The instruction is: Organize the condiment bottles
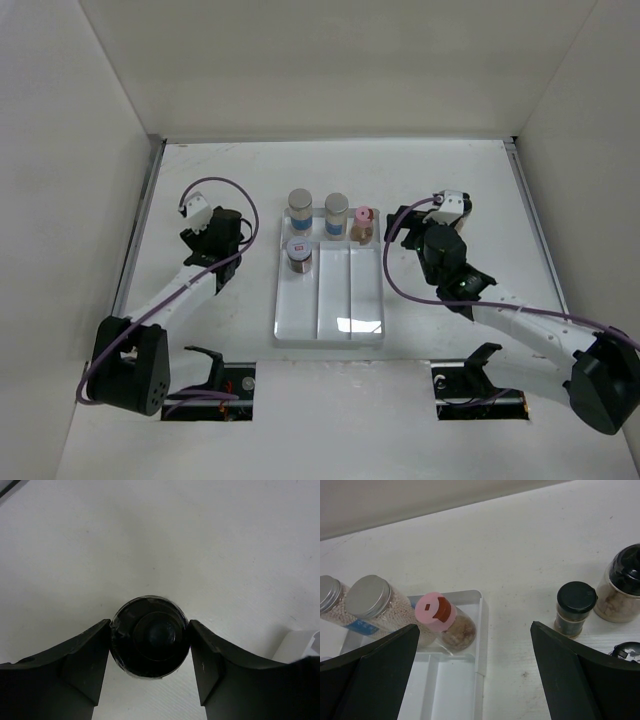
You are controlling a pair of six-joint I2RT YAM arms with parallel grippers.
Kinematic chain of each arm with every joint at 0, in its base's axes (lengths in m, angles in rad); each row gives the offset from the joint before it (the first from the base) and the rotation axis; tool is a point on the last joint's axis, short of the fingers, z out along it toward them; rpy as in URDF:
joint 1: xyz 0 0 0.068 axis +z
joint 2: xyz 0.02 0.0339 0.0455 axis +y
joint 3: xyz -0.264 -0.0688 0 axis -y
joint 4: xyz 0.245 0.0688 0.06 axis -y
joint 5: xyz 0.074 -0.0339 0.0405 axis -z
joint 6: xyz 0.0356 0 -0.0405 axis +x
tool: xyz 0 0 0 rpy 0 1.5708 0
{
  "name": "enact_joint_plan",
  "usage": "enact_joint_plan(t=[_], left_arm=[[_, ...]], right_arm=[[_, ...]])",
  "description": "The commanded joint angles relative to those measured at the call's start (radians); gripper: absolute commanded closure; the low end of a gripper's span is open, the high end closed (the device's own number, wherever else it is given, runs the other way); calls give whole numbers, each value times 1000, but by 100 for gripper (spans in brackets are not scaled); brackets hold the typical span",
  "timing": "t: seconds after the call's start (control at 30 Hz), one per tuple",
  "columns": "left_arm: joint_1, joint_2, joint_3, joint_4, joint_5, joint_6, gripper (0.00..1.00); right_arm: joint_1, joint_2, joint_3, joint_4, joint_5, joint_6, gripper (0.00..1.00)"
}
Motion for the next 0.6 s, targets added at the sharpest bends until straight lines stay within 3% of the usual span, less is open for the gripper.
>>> enact_joint_plan(t=[0.0, 0.13, 0.47, 0.5, 0.57], left_arm=[[8, -63, -35, 34, 54, -6, 55], [-48, -212, -51, 4, 64, 5, 56], [-408, -534, -44, -309, 37, 11, 59], [-450, -554, -46, -333, 32, 8, 59], [-528, -585, -64, -351, 21, -4, 60]], right_arm=[[3, -26, 17, 48, 4, 2, 0], [1, -26, 17, 42, 4, 4, 0], [-3, -27, 11, 51, 10, 5, 0], [-3, -26, 15, 42, 10, 2, 3], [-5, -36, 17, 41, 10, 2, 25]])
